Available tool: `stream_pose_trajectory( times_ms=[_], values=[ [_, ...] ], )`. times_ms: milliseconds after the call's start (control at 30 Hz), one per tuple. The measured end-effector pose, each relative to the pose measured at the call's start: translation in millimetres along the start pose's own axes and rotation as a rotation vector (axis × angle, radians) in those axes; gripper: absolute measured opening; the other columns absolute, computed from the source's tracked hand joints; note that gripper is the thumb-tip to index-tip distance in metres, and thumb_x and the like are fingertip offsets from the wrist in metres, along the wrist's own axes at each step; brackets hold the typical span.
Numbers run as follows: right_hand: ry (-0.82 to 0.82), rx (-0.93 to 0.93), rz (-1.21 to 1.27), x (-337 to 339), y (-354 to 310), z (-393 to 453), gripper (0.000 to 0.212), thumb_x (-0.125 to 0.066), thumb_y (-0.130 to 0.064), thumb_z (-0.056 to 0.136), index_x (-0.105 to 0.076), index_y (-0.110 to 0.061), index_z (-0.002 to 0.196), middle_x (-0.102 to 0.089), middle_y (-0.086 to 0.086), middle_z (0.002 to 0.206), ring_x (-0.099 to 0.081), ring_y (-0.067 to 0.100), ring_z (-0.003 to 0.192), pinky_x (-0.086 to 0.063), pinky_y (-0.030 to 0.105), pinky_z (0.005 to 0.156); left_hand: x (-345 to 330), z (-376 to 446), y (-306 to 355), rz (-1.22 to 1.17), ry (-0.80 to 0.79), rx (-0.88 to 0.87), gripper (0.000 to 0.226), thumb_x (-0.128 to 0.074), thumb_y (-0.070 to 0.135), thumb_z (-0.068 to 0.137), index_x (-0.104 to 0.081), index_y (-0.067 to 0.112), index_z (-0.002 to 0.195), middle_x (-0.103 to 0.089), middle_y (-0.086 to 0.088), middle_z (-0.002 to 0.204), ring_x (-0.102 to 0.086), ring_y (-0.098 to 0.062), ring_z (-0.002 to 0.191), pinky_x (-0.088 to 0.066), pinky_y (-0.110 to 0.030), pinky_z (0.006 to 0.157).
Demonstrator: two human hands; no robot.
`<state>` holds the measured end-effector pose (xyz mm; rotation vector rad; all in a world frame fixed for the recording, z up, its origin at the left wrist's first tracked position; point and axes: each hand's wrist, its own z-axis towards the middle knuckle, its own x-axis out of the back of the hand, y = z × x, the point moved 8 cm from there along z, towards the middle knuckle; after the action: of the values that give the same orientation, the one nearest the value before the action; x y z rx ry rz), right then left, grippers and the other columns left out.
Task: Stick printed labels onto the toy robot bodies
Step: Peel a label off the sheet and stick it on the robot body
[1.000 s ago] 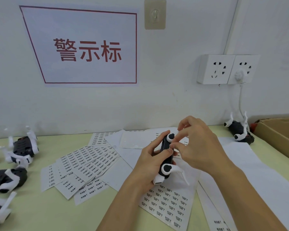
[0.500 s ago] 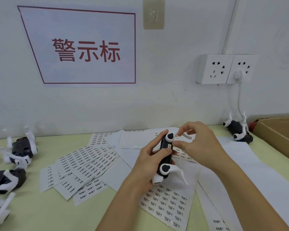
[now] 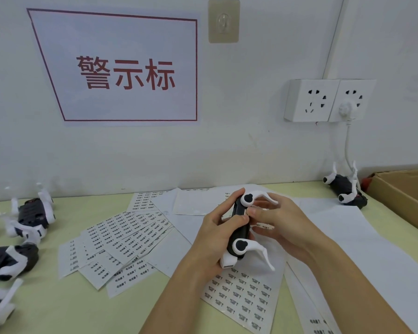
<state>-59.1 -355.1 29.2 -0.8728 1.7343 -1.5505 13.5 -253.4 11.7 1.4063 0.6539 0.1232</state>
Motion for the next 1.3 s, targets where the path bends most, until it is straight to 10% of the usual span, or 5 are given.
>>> stream_pose_trajectory(
  times_ms=[533, 1300],
  values=[
    [0.103, -0.016, -0.068, -2, -1, 4, 0.024, -0.075, -0.013, 0.081, -0.068, -0.013, 0.104, -0.074, 0.008, 0.104, -0.071, 0.016, 0.08, -0.052, 0.034, 0.076, 1, -1, 0, -0.019, 0.019, -0.023, 0.053, -0.06, -0.001, 0.096, -0.068, 0.043, 0.125, -0.07, -0.013, 0.092, -0.062, -0.02, 0.07, -0.055, -0.031, 0.068],
    [-0.206, 0.043, 0.137, -21, -1, -5, 0.021, -0.073, -0.007, 0.083, -0.068, -0.019, 0.1, -0.066, 0.012, 0.1, -0.065, 0.028, 0.092, -0.051, 0.039, 0.083, 1, 2, 0, -0.112, -0.02, -0.004, 0.043, -0.053, 0.009, 0.1, -0.066, 0.038, 0.129, -0.07, -0.013, 0.124, -0.068, -0.03, 0.113, -0.056, -0.036, 0.087]
  ],
)
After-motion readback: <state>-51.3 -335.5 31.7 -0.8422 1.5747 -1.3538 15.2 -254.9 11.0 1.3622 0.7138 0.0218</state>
